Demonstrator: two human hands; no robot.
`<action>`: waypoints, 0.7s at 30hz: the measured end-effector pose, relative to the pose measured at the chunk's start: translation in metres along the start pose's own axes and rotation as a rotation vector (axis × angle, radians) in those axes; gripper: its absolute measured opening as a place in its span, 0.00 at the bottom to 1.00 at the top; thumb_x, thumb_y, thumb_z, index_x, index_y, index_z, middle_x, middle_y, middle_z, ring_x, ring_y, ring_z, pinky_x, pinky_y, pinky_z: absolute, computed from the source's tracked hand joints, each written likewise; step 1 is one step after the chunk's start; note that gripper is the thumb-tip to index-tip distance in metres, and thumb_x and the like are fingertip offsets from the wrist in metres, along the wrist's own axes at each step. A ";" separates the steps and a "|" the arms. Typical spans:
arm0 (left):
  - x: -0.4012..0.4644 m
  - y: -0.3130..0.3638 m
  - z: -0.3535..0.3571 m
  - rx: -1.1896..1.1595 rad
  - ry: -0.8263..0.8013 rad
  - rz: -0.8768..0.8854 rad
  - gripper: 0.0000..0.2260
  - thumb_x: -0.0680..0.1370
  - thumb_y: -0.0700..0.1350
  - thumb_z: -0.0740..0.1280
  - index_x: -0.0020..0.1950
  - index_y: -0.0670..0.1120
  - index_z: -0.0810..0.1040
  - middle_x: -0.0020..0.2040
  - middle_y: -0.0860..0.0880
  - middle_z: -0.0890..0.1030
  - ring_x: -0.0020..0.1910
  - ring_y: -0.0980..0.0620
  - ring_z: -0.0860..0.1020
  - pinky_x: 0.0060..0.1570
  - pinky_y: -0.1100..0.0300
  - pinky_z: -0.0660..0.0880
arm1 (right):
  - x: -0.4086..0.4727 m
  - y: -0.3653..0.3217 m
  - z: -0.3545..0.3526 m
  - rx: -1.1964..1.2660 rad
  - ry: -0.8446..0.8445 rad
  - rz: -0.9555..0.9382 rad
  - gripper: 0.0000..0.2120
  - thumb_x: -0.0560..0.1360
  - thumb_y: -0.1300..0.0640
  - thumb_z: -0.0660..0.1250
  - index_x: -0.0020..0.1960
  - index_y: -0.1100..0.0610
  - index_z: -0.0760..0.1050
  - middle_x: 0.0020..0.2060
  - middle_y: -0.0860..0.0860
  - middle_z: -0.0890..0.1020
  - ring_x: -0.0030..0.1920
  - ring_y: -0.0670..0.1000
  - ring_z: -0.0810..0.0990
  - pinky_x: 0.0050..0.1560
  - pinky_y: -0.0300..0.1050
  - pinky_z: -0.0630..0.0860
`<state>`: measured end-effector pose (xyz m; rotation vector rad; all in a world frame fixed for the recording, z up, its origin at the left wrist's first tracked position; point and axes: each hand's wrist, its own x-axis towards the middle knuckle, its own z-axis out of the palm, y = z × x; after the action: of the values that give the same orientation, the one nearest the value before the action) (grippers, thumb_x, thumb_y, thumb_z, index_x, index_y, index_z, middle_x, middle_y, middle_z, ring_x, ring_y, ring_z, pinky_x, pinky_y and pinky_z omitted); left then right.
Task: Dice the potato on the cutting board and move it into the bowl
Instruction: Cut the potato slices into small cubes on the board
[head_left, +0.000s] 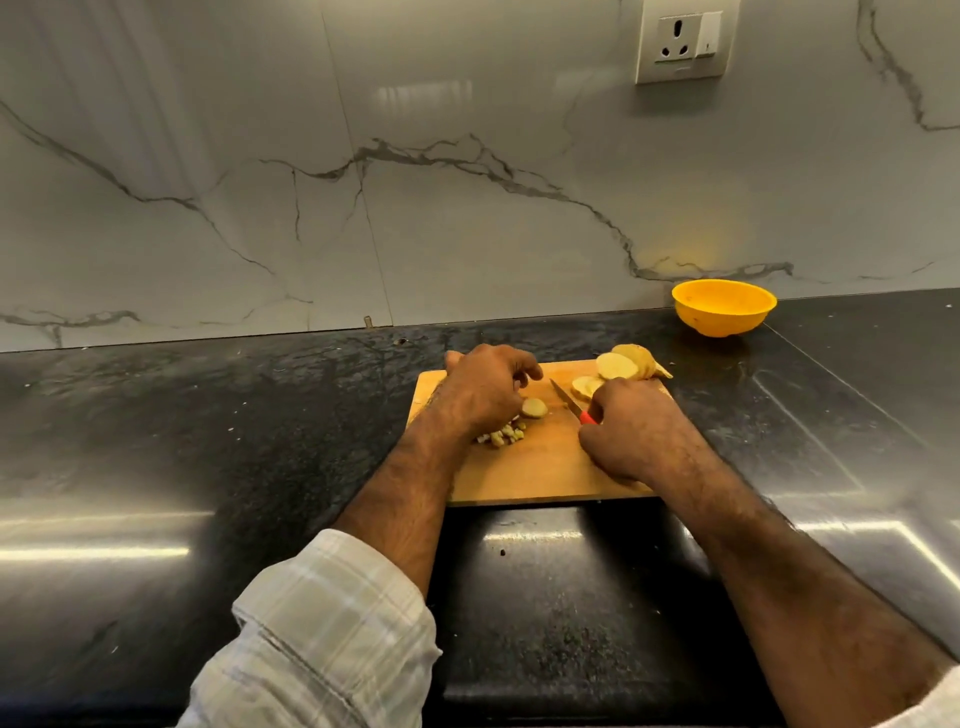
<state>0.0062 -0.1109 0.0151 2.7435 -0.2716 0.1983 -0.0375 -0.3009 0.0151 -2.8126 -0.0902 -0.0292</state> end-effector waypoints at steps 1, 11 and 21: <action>0.000 0.000 0.000 0.033 0.021 0.005 0.11 0.83 0.47 0.68 0.65 0.57 0.81 0.61 0.56 0.83 0.65 0.53 0.76 0.70 0.41 0.58 | 0.000 -0.001 0.000 0.001 0.002 0.002 0.09 0.78 0.51 0.70 0.55 0.54 0.79 0.42 0.48 0.78 0.42 0.47 0.77 0.39 0.42 0.74; 0.005 0.002 0.008 -0.084 0.011 -0.038 0.07 0.76 0.54 0.78 0.51 0.55 0.84 0.51 0.58 0.84 0.59 0.54 0.78 0.70 0.41 0.59 | -0.004 -0.009 0.000 0.032 -0.039 -0.026 0.13 0.79 0.51 0.69 0.62 0.53 0.80 0.49 0.49 0.80 0.49 0.49 0.79 0.46 0.43 0.77; 0.002 0.006 -0.002 0.007 -0.128 -0.035 0.06 0.77 0.53 0.77 0.52 0.55 0.87 0.54 0.59 0.83 0.61 0.55 0.75 0.71 0.38 0.60 | -0.014 -0.018 -0.001 0.044 -0.009 -0.075 0.16 0.79 0.53 0.68 0.67 0.52 0.80 0.53 0.50 0.82 0.49 0.49 0.79 0.47 0.43 0.80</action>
<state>0.0065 -0.1155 0.0189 2.7699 -0.2568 0.0138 -0.0527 -0.2849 0.0213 -2.7639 -0.1961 -0.0321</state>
